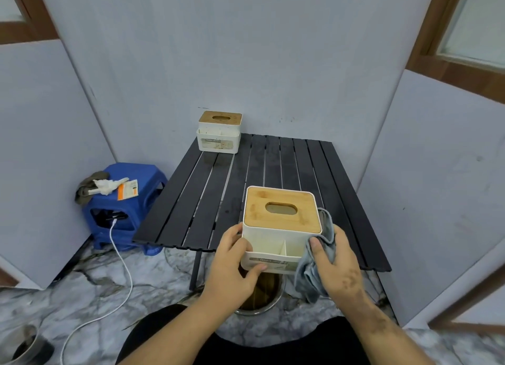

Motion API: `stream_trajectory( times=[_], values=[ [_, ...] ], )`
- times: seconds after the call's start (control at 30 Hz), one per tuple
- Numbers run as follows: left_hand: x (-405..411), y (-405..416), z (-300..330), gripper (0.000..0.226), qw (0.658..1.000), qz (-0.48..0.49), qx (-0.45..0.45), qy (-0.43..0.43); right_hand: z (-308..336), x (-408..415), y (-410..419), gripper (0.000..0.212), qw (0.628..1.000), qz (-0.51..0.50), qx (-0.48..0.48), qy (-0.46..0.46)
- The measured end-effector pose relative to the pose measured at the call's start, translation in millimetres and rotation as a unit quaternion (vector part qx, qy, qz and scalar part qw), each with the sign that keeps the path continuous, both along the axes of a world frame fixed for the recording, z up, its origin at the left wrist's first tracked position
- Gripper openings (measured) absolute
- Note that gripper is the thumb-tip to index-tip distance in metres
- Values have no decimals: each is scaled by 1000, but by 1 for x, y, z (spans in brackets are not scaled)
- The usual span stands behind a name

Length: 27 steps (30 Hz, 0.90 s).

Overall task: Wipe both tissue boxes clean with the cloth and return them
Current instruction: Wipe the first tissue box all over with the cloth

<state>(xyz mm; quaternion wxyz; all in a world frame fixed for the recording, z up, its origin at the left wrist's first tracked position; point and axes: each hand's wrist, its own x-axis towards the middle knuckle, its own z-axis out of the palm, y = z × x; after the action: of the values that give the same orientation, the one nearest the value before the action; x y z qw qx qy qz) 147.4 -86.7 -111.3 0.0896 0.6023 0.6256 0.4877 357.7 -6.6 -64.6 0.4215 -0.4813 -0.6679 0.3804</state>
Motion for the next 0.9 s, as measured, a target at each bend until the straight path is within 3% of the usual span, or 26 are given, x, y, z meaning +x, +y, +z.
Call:
stream_trajectory(
  times=[0.1, 0.27, 0.47, 0.6, 0.9],
  values=[
    [2, -1, 2, 32, 1000, 11, -3, -9, 3, 1, -2, 39, 999, 41, 0, 23],
    [5, -2, 12, 46, 999, 23, -15, -36, -1, 4, -6, 73, 996, 80, 20, -19],
    [0, -3, 32, 97, 996, 10, -72, -60, 15, 4, -5, 68, 994, 101, 25, -37],
    [-2, -2, 50, 90, 993, 13, -115, -4, 16, 4, 1, 69, 992, 108, 20, -55],
    [-3, -6, 58, 86, 994, 37, -102, -27, 21, -2, 4, 73, 991, 120, 11, -62]
  ],
)
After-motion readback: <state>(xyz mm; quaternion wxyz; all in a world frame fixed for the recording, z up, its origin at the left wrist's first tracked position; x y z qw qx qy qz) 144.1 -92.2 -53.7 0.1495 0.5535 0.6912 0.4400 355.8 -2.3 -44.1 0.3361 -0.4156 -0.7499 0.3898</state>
